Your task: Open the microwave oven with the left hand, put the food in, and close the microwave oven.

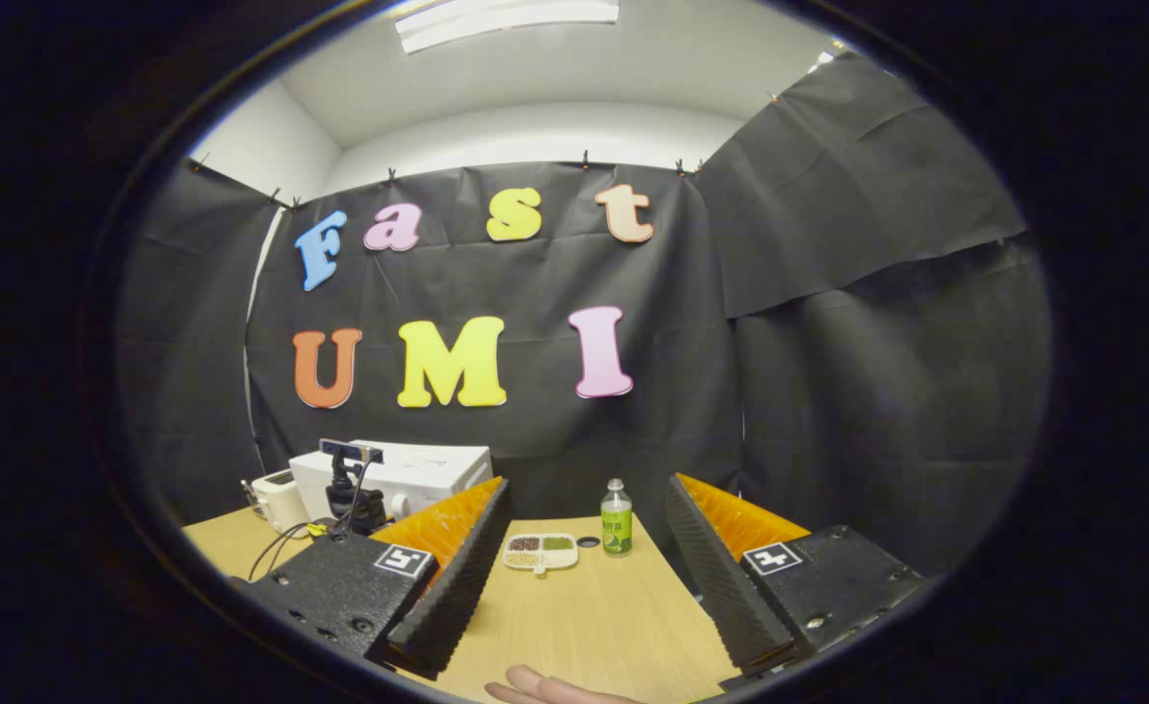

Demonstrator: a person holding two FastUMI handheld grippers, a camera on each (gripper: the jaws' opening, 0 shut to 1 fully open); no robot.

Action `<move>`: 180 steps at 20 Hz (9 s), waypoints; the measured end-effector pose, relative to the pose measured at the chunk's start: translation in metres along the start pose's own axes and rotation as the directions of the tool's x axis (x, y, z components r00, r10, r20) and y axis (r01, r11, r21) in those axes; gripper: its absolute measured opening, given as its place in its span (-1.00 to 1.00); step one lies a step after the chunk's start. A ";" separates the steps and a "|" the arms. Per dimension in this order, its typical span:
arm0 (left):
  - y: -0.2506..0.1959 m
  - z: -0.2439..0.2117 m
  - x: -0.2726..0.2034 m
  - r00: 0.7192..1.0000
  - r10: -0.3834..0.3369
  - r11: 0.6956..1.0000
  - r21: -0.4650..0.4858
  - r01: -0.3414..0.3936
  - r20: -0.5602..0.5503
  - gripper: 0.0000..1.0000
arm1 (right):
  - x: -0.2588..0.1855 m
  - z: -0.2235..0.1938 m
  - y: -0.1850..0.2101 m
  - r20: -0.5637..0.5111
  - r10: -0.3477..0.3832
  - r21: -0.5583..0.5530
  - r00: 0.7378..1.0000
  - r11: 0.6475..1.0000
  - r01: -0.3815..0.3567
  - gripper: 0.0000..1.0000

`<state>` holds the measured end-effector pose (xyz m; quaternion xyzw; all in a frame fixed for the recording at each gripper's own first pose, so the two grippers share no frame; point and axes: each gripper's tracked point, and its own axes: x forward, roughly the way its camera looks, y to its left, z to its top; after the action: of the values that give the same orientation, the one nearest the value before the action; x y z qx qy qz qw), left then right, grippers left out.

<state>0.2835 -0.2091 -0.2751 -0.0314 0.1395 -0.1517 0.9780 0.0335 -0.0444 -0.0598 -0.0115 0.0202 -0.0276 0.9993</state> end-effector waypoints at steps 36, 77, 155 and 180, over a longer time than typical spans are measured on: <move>0.191 -0.050 -0.264 0.999 -0.022 0.997 0.075 0.025 -0.034 -0.94 | -0.065 -0.024 0.080 -0.067 0.057 0.004 0.996 0.998 -0.057 0.83; 0.233 0.136 -0.374 0.909 0.356 0.932 -0.018 -0.361 0.218 0.90 | 0.129 -0.218 0.147 -0.708 0.460 0.391 0.535 0.887 -0.244 0.92; 0.306 0.073 -0.393 0.923 0.368 0.929 -0.019 -0.368 0.114 0.92 | 0.339 -0.304 0.473 -0.246 0.073 0.675 0.967 0.728 0.117 -0.50; 0.330 0.060 -0.400 0.907 0.405 0.914 -0.035 -0.404 0.119 0.92 | 0.302 -0.283 0.441 -0.155 0.056 0.197 0.986 0.980 -0.025 0.82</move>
<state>0.0290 0.2287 -0.1466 -0.0159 0.0830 0.0571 0.9948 0.3470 0.3731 -0.3650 0.0888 0.0976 -0.0100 0.9912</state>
